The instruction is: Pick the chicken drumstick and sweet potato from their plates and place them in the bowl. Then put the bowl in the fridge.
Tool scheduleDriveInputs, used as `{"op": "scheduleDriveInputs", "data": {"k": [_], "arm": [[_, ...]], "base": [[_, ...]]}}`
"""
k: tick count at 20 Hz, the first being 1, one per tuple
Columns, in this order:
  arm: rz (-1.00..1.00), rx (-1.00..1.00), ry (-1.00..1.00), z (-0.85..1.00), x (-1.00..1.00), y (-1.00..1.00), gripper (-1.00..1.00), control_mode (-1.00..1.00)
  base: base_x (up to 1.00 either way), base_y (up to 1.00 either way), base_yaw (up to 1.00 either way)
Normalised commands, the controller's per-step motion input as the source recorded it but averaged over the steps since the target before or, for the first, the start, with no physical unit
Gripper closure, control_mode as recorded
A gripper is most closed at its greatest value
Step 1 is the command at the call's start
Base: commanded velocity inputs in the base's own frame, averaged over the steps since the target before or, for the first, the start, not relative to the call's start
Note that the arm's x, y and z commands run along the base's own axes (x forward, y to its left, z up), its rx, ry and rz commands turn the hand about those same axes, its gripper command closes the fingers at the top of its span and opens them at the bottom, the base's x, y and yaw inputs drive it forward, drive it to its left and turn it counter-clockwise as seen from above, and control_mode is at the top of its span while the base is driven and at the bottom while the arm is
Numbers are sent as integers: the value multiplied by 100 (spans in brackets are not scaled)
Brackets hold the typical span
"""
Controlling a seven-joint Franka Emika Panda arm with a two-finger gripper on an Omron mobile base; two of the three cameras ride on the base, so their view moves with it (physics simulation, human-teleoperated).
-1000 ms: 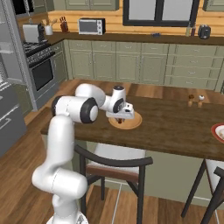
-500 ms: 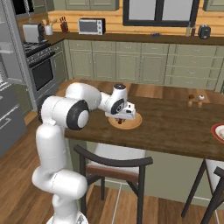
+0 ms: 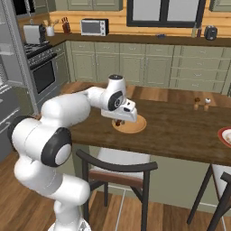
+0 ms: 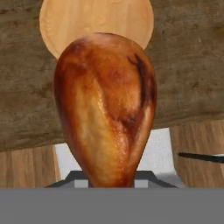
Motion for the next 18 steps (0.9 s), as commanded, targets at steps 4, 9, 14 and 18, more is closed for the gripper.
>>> {"op": "scheduleDriveInputs", "data": {"k": [4,9,14,18], "arm": [[-3,0,-14,66,-99,5,100,-100],[0,0,-36,42,-79,29,100,-100],[0,1,-19,46,-67,18,100,-100],[0,0,0,41,-88,18,100,-100]], "base": [[0,0,0],[0,0,0],[0,0,0],[0,0,0]]}}
